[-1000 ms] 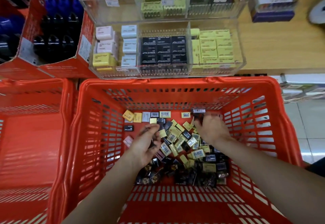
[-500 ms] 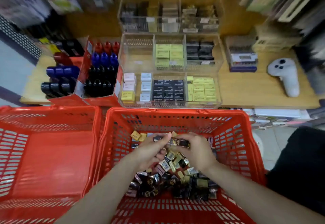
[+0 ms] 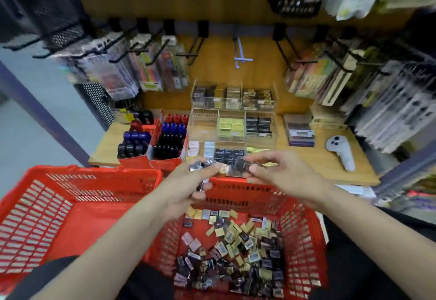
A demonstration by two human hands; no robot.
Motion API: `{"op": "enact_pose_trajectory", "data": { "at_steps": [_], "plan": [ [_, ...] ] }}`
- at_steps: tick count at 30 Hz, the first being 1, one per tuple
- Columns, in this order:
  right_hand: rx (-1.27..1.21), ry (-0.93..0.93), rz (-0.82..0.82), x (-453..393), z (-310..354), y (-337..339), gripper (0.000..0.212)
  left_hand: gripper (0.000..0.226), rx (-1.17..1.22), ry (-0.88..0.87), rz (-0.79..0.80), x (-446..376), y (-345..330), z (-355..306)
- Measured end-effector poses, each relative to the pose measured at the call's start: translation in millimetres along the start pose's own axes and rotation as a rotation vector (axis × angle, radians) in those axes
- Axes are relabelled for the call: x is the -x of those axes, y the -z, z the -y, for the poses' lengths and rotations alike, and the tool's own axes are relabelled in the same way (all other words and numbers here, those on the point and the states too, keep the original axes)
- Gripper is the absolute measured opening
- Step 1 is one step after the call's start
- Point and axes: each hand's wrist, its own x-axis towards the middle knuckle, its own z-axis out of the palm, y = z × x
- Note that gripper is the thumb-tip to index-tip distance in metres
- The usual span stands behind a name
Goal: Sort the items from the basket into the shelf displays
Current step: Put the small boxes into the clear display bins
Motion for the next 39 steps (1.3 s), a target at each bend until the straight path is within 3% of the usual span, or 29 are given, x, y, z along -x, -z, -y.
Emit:
{"op": "enact_pose_trajectory", "data": {
  "at_steps": [5, 14, 18, 21, 23, 28, 32, 35, 39],
  "plan": [
    [-0.003, 0.101, -0.242, 7.1, 17.0, 12.8, 0.011, 0.028, -0.060, -0.127, 0.133, 3.1, -25.9, -17.5],
    [0.049, 0.244, -0.297, -34.0, 7.1, 6.8, 0.010, 0.045, -0.023, -0.128, 0.125, -29.0, -41.0, -27.5],
    [0.259, 0.308, -0.258, -49.1, 8.3, 11.0, 0.028, 0.037, -0.006, -0.132, 0.078, -47.5, -44.4, -36.2],
    [0.464, 0.426, -0.269, -58.2, 4.6, 14.8, 0.049, 0.053, 0.051, -0.111, 0.062, -61.2, -44.9, -38.9],
    [0.584, 0.471, -0.294, -64.4, 3.7, 19.2, 0.051, 0.060, 0.045, -0.109, 0.077, -68.6, -45.8, -39.4],
    [0.854, 0.556, -0.305, -88.8, 4.0, 31.9, 0.051, 0.047, 0.062, -0.056, 0.048, -93.6, -52.6, -46.6],
    [0.938, 0.525, -0.330, -114.0, 13.3, 48.7, 0.062, 0.046, 0.056, -0.022, 0.088, -118.5, -62.1, -58.9],
    [0.972, 0.485, -0.358, -140.3, 19.9, 67.9, 0.065, 0.034, 0.062, -0.009, 0.089, -137.1, -68.8, -72.2],
    [1.001, 0.330, -0.416, -191.7, 31.4, 97.7, 0.061, 0.020, 0.043, -0.042, -0.077, -167.0, -64.3, -89.4]
  ]
}}
